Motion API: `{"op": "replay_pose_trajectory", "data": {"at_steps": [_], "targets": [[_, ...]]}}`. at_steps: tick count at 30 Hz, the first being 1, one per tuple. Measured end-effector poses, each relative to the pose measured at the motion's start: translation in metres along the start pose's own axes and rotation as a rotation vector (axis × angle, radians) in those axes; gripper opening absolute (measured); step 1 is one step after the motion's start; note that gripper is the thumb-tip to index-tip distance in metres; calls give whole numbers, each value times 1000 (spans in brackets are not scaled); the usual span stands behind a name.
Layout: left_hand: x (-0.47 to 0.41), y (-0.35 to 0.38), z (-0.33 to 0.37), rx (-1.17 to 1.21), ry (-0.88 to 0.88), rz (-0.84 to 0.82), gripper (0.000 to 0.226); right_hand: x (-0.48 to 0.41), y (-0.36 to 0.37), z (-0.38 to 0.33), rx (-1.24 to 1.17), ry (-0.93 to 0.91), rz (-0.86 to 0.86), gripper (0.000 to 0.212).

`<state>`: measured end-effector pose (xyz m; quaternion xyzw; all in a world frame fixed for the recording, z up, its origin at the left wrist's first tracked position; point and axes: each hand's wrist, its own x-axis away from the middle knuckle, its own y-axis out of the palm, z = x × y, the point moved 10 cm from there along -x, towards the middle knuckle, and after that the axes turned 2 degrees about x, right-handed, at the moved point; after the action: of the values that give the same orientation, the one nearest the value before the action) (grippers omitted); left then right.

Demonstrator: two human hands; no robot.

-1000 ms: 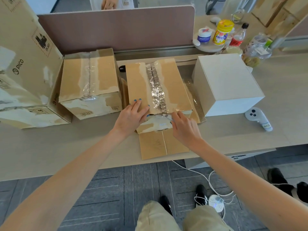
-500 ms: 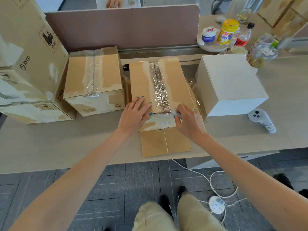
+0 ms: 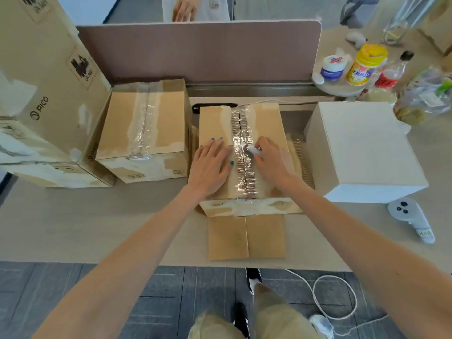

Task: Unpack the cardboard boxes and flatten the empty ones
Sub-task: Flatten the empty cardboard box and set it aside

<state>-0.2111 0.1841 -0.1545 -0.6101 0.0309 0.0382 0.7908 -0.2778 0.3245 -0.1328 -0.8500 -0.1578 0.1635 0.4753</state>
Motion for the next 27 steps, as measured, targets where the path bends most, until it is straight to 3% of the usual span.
{"op": "replay_pose_trajectory", "data": {"at_steps": [5, 19, 23, 27], "targets": [[-54, 5, -14, 37, -37, -12, 45, -54, -2, 5, 6, -23, -27, 13], [-160, 1, -59, 181, -228, 27, 48, -188, -1, 19, 174, -146, -125, 17], [-168, 0, -71, 317, -305, 42, 30, -215, 13, 17, 336, -236, -216, 19], [-169, 3, -77, 402, -364, 38, 28, -231, 31, 19, 414, -321, -357, 22]]}}
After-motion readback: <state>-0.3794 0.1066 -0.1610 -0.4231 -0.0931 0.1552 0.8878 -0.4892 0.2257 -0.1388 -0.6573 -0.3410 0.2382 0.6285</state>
